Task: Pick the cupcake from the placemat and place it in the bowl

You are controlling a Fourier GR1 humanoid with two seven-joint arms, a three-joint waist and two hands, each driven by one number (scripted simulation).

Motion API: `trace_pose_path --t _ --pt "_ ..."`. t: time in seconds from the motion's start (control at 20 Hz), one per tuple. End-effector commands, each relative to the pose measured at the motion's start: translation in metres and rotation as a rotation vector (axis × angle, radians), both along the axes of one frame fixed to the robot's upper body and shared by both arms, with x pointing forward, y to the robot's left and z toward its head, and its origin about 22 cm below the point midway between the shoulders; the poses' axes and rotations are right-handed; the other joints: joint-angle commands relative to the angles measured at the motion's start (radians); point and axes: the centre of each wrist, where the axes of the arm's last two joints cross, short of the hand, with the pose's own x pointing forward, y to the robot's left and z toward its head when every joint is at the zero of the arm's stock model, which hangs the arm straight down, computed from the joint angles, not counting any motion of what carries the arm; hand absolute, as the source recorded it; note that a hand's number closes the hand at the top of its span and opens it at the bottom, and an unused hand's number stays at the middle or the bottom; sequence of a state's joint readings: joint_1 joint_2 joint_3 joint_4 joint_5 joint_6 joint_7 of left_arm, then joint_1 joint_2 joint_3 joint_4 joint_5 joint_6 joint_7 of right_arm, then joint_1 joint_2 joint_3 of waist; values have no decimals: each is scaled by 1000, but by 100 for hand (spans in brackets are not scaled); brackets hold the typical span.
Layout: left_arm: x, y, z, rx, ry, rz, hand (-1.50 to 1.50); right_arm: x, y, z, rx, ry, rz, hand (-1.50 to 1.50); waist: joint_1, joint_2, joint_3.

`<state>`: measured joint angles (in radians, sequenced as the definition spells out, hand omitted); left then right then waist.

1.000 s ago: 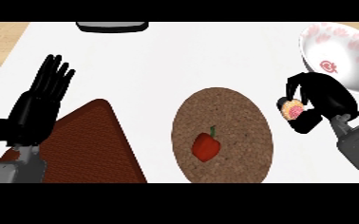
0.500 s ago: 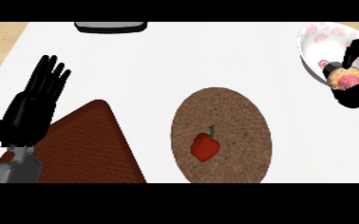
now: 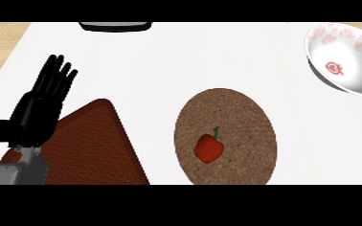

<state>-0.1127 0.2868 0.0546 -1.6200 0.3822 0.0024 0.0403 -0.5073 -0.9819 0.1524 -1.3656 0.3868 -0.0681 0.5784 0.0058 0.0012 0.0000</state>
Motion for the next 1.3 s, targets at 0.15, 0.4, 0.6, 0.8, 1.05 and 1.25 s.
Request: trace_pose_path --t 0.15,0.4,0.6,0.8,1.05,1.25 --pt "9 -16 -4 -11 -15 -13 0 30 -51 5 98 -85 -34 150 20 6 1" --pt "15 0 -7 -7 -2 -32 0 46 -78 -23 142 -119 -37 150 32 11 1" --pt "15 -11 2 3 -7 -41 0 46 -97 -53 103 -65 -72 150 54 21 3" --pt "10 -18 -2 6 -21 -66 0 47 -104 -65 119 10 -99 150 66 24 4" --pt "22 -26 7 -4 -43 -76 0 44 -111 -75 273 104 -183 150 74 34 6" --pt "18 -15 6 -9 -47 -78 0 43 -110 -88 354 207 -66 -150 82 34 6"
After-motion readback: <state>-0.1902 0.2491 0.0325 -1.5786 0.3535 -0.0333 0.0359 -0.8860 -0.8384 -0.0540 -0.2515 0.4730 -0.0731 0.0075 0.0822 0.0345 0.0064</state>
